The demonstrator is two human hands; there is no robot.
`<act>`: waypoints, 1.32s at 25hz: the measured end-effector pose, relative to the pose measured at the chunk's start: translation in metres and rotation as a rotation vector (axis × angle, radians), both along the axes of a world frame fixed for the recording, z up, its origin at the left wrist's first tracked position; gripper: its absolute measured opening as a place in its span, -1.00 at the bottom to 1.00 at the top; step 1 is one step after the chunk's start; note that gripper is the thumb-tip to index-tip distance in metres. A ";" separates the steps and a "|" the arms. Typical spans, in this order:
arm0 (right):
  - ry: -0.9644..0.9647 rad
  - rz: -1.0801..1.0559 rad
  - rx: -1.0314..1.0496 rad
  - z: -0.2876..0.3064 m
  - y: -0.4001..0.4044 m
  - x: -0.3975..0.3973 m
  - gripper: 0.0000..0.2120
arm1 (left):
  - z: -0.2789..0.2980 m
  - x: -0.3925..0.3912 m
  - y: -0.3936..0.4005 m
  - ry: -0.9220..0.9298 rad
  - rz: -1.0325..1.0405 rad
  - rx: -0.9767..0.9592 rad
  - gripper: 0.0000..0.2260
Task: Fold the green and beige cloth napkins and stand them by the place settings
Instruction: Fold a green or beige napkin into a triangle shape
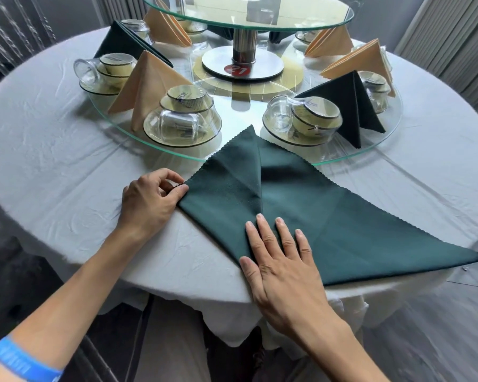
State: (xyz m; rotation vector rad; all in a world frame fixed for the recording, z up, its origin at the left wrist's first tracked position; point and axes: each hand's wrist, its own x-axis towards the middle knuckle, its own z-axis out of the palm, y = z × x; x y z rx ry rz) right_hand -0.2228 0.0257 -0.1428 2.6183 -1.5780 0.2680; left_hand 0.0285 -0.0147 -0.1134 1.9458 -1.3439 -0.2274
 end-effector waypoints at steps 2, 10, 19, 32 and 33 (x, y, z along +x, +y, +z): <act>0.003 0.002 0.000 0.001 0.000 0.002 -0.44 | 0.004 -0.006 0.005 -0.256 0.065 0.001 -0.88; -0.008 0.018 -0.037 0.000 0.001 0.000 -0.43 | -0.017 -0.067 0.044 -0.551 -0.488 0.285 -0.32; -0.003 0.039 -0.013 -0.004 0.011 -0.015 -0.40 | -0.005 -0.033 0.037 -0.608 -0.217 0.207 -0.45; -0.172 0.285 0.284 0.040 -0.046 -0.165 -0.42 | -0.037 -0.116 0.063 -0.679 -0.488 0.222 -0.28; -0.151 0.251 0.248 0.042 -0.054 -0.183 -0.42 | -0.036 -0.116 0.063 -0.682 -0.484 0.237 -0.24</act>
